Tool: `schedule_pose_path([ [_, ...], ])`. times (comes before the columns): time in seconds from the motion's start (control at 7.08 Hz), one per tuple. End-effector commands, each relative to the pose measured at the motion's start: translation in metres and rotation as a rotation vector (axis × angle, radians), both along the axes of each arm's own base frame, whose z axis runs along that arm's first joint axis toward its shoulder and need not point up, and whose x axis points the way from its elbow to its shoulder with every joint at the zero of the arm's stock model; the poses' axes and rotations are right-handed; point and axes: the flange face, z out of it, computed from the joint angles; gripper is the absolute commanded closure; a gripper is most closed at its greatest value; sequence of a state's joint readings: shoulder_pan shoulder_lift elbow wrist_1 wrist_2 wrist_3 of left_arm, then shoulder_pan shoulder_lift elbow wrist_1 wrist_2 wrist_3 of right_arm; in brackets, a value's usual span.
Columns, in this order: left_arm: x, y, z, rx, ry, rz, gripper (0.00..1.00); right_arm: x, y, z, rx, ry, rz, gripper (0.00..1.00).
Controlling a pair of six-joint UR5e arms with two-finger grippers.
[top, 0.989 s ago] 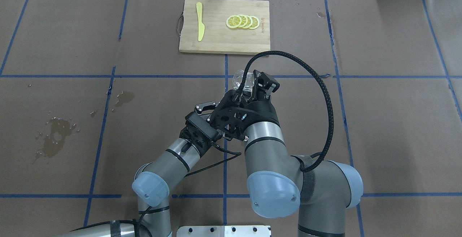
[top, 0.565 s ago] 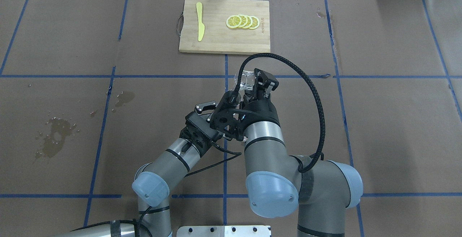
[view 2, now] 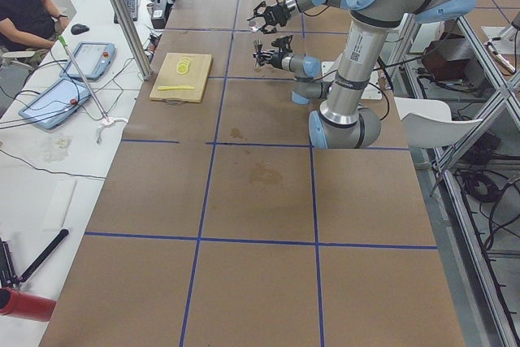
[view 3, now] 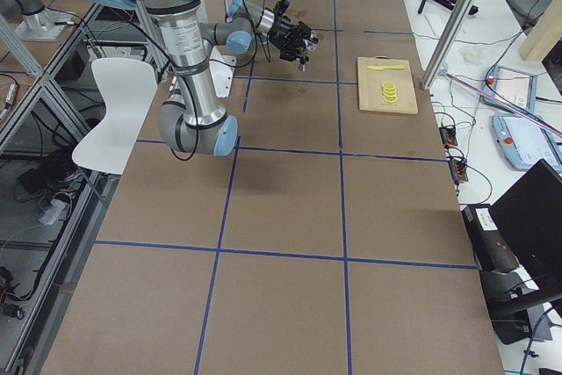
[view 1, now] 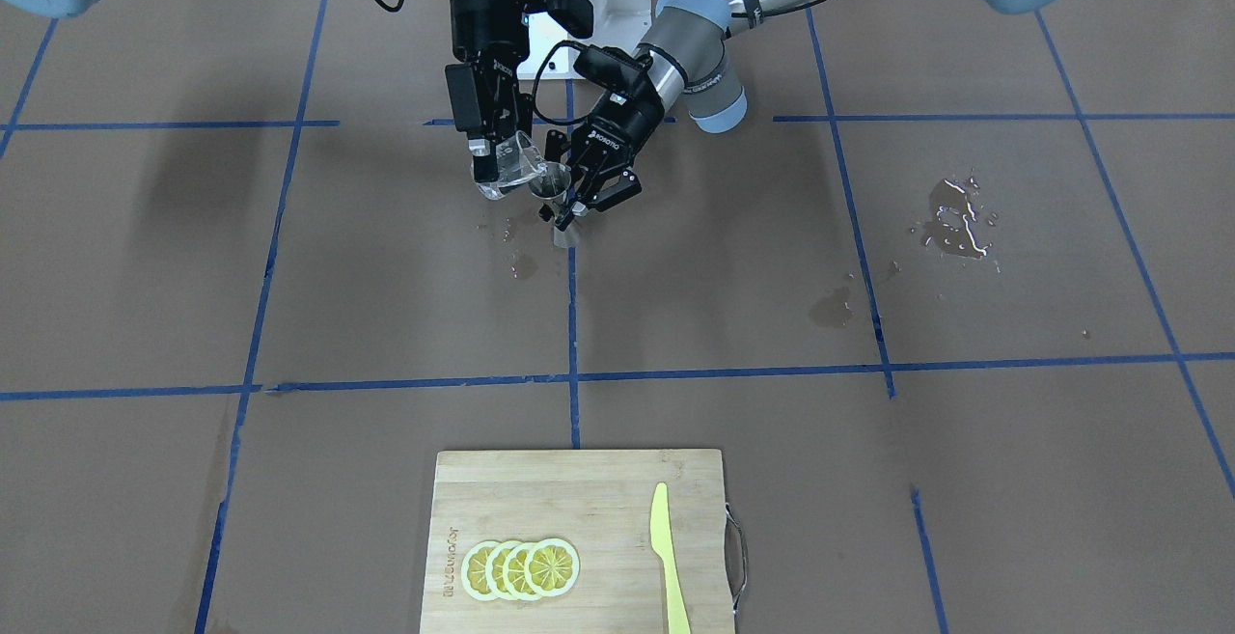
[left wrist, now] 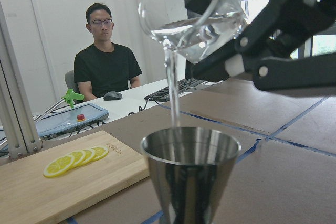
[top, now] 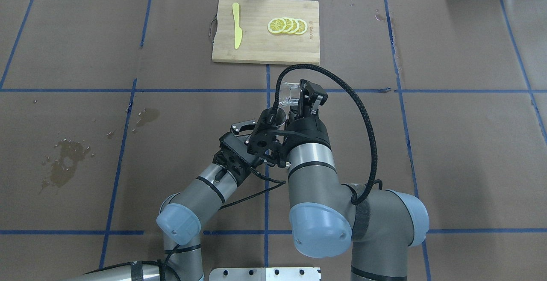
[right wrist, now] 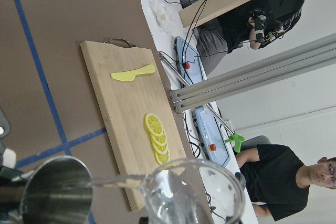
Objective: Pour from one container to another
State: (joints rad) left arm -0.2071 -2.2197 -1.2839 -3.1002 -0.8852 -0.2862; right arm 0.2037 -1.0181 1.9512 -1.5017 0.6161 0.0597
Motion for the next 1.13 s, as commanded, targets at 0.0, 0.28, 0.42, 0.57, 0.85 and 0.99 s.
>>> schedule_pose_path([
  [0.0, 0.0000, 0.0000, 0.0000, 0.000, 0.001, 0.000, 1.00, 0.0013, -0.0008, -0.0013, 0.029, 0.064, -0.009, 1.00],
  [0.28, 0.0000, 0.0000, 0.0000, 0.000, 0.001, 0.000, 1.00, 0.0017, -0.0013, -0.0010, 0.046, 0.110, -0.013, 1.00],
  [0.42, 0.0000, 0.0000, 0.0000, 0.000, 0.001, 0.000, 1.00, 0.0028, -0.0024, -0.0007, 0.059, 0.156, -0.017, 1.00],
  [0.57, 0.0000, 0.0000, 0.0000, 0.000, 0.001, 0.000, 1.00, 0.0027, -0.0019, -0.0009, 0.064, 0.166, -0.016, 1.00],
  [0.85, 0.0000, 0.0000, 0.0000, 0.000, 0.001, 0.000, 1.00, 0.0027, -0.0019, -0.0017, 0.073, 0.191, -0.025, 1.00],
  [0.99, 0.0000, 0.0000, 0.0000, 0.000, 0.001, 0.000, 1.00, 0.0028, -0.0018, -0.0034, 0.081, 0.211, -0.032, 1.00],
])
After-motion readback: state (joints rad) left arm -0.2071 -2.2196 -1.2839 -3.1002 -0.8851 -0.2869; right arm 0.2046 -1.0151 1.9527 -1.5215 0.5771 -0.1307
